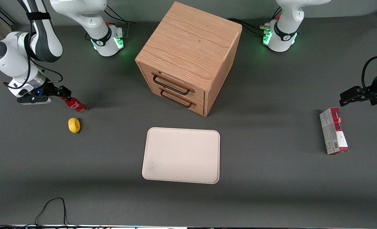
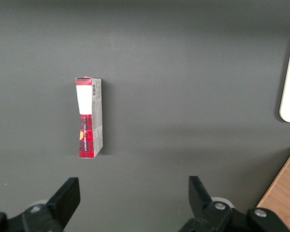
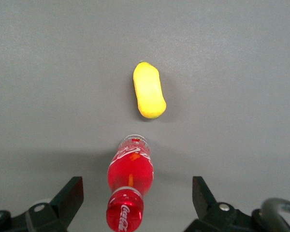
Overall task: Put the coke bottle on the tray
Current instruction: 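Lower the right gripper around the bottle's body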
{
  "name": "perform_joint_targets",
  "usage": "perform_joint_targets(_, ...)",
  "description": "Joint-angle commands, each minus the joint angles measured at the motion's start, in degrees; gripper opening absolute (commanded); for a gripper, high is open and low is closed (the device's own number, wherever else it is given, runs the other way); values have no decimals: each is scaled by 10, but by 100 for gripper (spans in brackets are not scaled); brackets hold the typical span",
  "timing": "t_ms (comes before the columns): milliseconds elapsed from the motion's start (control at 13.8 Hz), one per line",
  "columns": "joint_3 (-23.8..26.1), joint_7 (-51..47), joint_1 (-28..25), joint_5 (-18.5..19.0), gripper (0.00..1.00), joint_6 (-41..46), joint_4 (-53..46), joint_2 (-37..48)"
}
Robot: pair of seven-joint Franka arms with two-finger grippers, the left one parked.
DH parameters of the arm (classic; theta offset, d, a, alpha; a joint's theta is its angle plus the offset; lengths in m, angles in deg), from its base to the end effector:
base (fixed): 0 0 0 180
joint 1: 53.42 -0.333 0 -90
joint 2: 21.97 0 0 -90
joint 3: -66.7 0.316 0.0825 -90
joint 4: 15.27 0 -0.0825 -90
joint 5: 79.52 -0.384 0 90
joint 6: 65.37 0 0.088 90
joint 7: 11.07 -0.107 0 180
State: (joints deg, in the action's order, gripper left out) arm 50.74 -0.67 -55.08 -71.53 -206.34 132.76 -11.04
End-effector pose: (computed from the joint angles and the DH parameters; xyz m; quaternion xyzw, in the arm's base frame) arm 0.4249 -0.1058 0.3298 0.9991 0.0204 0.0266 0.0257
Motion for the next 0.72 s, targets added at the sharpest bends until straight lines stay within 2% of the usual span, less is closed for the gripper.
perform_joint_targets(0,-4,10,-3,12,99,-16,11,4)
perform_joint_targets(289,-4,9,-5,12,91,-13,12,5)
perform_joint_targets(361,-4,9,-5,12,84,-13,12,4)
perform_joint_targets(433,-4,9,-5,12,65,-13,13,5)
perform_joint_targets(506,-3,8,-5,12,25,-13,16,8)
perform_joint_targets(578,-4,9,-6,12,0,-13,18,8)
perform_joint_targets(650,-3,9,-7,12,0,-13,18,8)
